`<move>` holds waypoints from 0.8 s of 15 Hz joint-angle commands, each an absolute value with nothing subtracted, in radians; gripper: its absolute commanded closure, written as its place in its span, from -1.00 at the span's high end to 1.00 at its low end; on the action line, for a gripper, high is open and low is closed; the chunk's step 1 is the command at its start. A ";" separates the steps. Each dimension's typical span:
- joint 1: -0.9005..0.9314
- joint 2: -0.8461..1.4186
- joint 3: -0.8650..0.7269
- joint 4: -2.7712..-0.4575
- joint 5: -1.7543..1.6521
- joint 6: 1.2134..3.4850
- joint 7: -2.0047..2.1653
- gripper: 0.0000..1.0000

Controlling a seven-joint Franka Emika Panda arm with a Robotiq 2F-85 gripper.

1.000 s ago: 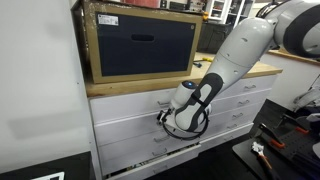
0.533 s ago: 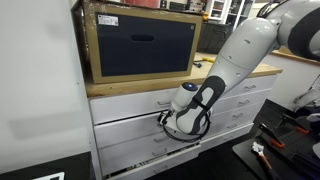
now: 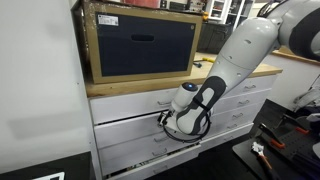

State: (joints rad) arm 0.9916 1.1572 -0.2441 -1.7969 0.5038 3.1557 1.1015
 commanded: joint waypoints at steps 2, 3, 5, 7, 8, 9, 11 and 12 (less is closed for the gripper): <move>0.989 1.087 -0.172 -1.772 0.475 3.009 1.129 1.00; 0.990 1.091 -0.173 -1.768 0.474 3.007 1.130 1.00; 0.989 1.093 -0.172 -1.766 0.473 3.009 1.129 1.00; 0.983 1.094 -0.163 -1.763 0.470 3.019 1.124 1.00; 0.981 1.096 -0.160 -1.763 0.468 3.023 1.122 1.00; 0.978 1.099 -0.157 -1.759 0.467 3.027 1.121 1.00; 0.980 1.117 -0.158 -1.743 0.467 3.023 1.128 1.00; 0.980 1.119 -0.157 -1.744 0.467 3.025 1.128 1.00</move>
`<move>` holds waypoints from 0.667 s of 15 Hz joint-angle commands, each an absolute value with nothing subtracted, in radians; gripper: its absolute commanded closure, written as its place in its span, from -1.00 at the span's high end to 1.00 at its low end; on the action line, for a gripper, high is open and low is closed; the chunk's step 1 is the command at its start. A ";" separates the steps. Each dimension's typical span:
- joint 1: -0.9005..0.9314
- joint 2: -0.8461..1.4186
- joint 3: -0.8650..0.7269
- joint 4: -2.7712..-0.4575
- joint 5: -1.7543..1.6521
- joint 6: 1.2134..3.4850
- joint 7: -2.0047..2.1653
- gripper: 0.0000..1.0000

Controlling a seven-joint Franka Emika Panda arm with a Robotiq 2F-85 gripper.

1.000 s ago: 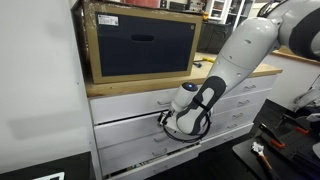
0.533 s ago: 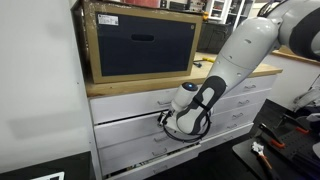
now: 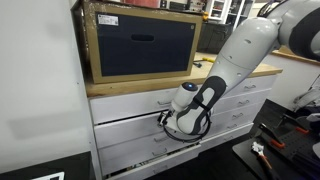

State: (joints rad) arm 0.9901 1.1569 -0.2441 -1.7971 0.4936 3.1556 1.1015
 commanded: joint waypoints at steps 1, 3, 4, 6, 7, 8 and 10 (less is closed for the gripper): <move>0.980 1.123 -0.155 -1.744 0.469 3.029 1.130 1.00; 0.982 1.125 -0.149 -1.756 0.471 3.042 1.129 1.00; 0.983 1.119 -0.144 -1.767 0.471 3.053 1.126 1.00; 0.978 1.102 -0.130 -1.795 0.469 3.080 1.112 1.00; 0.967 1.078 -0.117 -1.824 0.463 3.107 1.092 1.00; 0.960 1.050 -0.108 -1.859 0.461 3.126 1.079 1.00; 0.936 1.004 -0.086 -1.916 0.455 3.152 1.051 1.00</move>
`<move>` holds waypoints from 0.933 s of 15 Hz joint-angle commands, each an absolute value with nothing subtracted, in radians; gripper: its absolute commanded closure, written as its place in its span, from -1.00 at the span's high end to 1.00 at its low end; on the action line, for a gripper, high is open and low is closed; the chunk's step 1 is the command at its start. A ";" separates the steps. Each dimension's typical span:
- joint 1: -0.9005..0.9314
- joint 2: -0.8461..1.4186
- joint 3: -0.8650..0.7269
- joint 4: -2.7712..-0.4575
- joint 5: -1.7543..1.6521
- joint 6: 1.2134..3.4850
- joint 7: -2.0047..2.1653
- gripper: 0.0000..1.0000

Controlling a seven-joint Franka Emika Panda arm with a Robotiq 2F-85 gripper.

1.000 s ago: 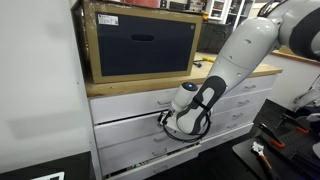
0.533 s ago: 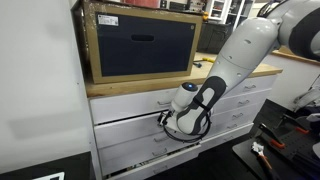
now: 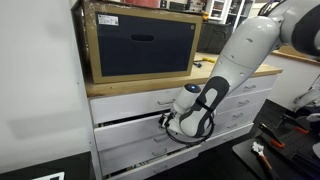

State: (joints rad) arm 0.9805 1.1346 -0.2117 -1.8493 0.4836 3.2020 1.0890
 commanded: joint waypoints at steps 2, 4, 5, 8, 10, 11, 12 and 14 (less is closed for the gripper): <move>0.900 0.965 -0.050 -1.960 0.447 3.187 1.013 1.00; 0.934 1.095 -0.140 -1.924 0.481 3.267 1.019 1.00; 0.927 1.091 -0.129 -1.934 0.480 3.275 1.007 1.00; 0.921 1.088 -0.123 -1.939 0.480 3.280 0.995 1.00; 0.921 1.088 -0.123 -1.939 0.480 3.280 0.995 1.00; 0.921 1.088 -0.123 -1.939 0.480 3.280 0.995 1.00; 0.921 1.088 -0.123 -1.939 0.480 3.280 0.995 1.00; 0.921 1.088 -0.123 -1.939 0.480 3.280 0.995 1.00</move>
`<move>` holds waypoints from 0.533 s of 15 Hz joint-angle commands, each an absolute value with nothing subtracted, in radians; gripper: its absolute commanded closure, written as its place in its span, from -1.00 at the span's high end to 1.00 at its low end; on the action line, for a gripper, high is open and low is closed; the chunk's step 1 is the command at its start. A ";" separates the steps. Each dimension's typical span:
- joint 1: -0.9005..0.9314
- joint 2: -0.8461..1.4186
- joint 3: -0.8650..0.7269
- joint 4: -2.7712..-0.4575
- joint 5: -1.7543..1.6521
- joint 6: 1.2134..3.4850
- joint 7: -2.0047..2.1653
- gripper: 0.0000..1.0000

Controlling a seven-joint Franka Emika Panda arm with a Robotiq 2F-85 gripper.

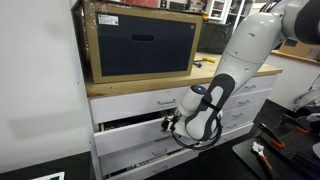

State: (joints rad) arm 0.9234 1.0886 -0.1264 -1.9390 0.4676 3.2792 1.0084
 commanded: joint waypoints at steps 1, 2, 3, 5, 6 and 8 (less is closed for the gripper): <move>0.921 1.088 -0.123 -1.939 0.480 3.280 0.995 1.00; 0.921 1.088 -0.123 -1.939 0.480 3.280 0.995 1.00; 0.921 1.088 -0.123 -1.939 0.480 3.280 0.994 1.00; 0.921 1.088 -0.123 -1.939 0.479 3.280 0.994 1.00; 0.921 1.088 -0.123 -1.939 0.479 3.280 0.994 1.00; 0.941 1.087 -0.139 -1.942 0.479 3.279 0.993 1.00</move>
